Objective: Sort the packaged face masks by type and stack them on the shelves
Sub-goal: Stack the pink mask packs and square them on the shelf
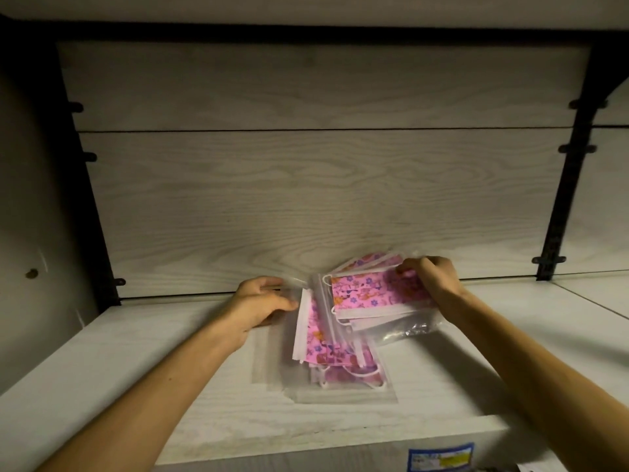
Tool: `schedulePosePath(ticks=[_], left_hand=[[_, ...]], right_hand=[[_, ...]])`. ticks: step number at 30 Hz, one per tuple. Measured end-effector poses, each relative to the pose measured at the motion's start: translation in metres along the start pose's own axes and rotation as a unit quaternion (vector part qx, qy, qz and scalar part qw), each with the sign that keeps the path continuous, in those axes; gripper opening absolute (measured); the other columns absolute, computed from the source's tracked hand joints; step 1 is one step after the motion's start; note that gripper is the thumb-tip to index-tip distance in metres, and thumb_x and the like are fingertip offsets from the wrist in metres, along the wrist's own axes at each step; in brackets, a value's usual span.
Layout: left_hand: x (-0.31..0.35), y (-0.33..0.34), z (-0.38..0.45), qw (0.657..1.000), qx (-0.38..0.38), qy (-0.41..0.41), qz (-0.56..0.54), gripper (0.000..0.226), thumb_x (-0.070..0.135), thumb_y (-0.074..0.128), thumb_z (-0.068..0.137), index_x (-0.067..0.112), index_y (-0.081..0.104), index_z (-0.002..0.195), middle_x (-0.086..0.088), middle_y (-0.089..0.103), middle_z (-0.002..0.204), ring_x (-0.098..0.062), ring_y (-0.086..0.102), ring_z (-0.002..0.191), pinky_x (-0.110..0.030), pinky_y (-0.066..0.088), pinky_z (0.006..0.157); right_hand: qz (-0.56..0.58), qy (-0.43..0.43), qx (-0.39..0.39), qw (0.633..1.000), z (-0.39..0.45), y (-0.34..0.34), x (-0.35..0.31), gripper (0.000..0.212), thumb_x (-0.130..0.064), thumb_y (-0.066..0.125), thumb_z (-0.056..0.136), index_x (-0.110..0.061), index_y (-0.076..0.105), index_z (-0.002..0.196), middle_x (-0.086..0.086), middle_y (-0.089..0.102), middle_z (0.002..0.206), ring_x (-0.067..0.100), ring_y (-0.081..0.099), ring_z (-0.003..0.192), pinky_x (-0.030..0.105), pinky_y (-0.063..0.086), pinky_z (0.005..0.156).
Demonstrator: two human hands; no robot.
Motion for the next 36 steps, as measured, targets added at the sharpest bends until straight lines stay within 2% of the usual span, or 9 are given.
schedulePosePath(ticks=[5,13,20,21,23,26,29,33,36], left_hand=[[0.005,0.001,-0.009,0.994,0.000,-0.008,-0.110,0.046,-0.015,0.070,0.082,0.006,0.062,0.122,-0.015,0.074,0.106,-0.022,0.069,0.087,-0.026,0.062,0.062],[0.007,-0.020,-0.010,0.958,0.136,-0.065,-0.243,0.022,-0.009,0.055,0.087,0.007,0.060,0.074,-0.004,0.062,0.059,-0.015,0.056,0.054,-0.022,0.050,0.053],[0.011,-0.014,-0.034,0.911,0.135,-0.093,-0.378,0.035,0.002,0.033,0.101,0.006,0.052,0.072,-0.008,0.060,0.042,-0.022,0.062,0.049,-0.038,0.051,0.063],[0.012,-0.012,-0.038,0.912,0.143,-0.082,-0.376,0.036,0.004,0.032,0.102,0.006,0.053,0.072,-0.008,0.061,0.042,-0.022,0.063,0.044,-0.037,0.051,0.063],[0.014,-0.009,-0.042,0.898,0.150,-0.080,-0.406,0.039,0.012,0.032,0.104,0.011,0.052,0.070,-0.006,0.060,0.042,-0.017,0.060,0.034,-0.033,0.050,0.057],[0.016,0.000,-0.050,0.871,0.132,-0.076,-0.467,0.045,0.043,0.039,0.101,0.015,0.058,0.072,-0.010,0.067,0.061,-0.019,0.068,0.051,-0.028,0.057,0.066],[0.023,0.010,-0.063,0.877,0.074,-0.065,-0.471,0.062,0.062,0.054,0.089,0.004,0.072,0.101,-0.023,0.076,0.099,-0.034,0.073,0.092,-0.045,0.055,0.095],[0.026,0.004,-0.067,0.904,0.104,-0.021,-0.413,0.028,0.013,0.049,0.091,0.001,0.071,0.103,-0.019,0.075,0.102,-0.036,0.070,0.098,-0.044,0.053,0.100],[0.021,-0.009,-0.069,0.918,0.147,-0.035,-0.366,0.044,-0.002,0.046,0.083,-0.005,0.067,0.121,-0.021,0.070,0.120,-0.039,0.067,0.111,-0.049,0.049,0.106]], right_hand=[[0.044,0.000,0.010,0.999,-0.003,-0.002,-0.007,0.014,-0.006,0.069,0.075,0.007,0.072,0.082,0.020,0.069,0.069,0.028,0.062,0.052,0.044,0.055,0.060],[0.236,0.063,-0.021,0.970,-0.008,-0.006,-0.016,0.011,-0.011,0.063,0.090,-0.011,0.064,0.079,0.000,0.062,0.055,0.010,0.053,0.035,0.019,0.041,0.032],[0.330,0.094,-0.135,0.929,-0.036,0.031,-0.047,0.032,-0.016,0.047,0.101,-0.004,0.061,0.127,0.015,0.069,0.117,0.031,0.067,0.107,0.047,0.055,0.098],[0.331,0.093,-0.133,0.930,-0.041,0.038,-0.049,0.030,-0.015,0.047,0.101,-0.004,0.062,0.124,0.014,0.071,0.112,0.030,0.069,0.102,0.042,0.059,0.090],[0.316,0.117,-0.132,0.932,-0.055,0.054,-0.042,0.023,-0.013,0.045,0.101,-0.005,0.065,0.093,0.006,0.070,0.068,0.018,0.068,0.057,0.026,0.056,0.048],[0.207,0.117,-0.100,0.966,-0.075,0.073,-0.017,0.033,-0.004,0.047,0.097,-0.010,0.051,0.065,0.002,0.051,0.044,0.009,0.042,0.029,0.016,0.030,0.032],[0.093,0.076,-0.135,0.983,-0.093,0.077,-0.009,0.023,-0.001,0.054,0.093,-0.003,0.064,0.072,0.009,0.065,0.059,0.013,0.058,0.037,0.016,0.040,0.035],[-0.078,0.051,-0.261,0.961,-0.106,0.065,-0.018,0.027,-0.025,0.071,0.088,-0.004,0.073,0.105,0.005,0.075,0.084,0.015,0.070,0.069,0.025,0.055,0.060],[-0.174,0.021,-0.313,0.933,-0.111,0.056,-0.024,0.042,-0.047,0.076,0.083,-0.011,0.076,0.105,0.003,0.078,0.091,0.017,0.072,0.080,0.028,0.051,0.069]])
Point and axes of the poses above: each hand's wrist, its own z-axis towards the middle knuckle, its own y-axis out of the palm, x = y × z, the point moved 3 cm from there along z, towards the middle knuckle
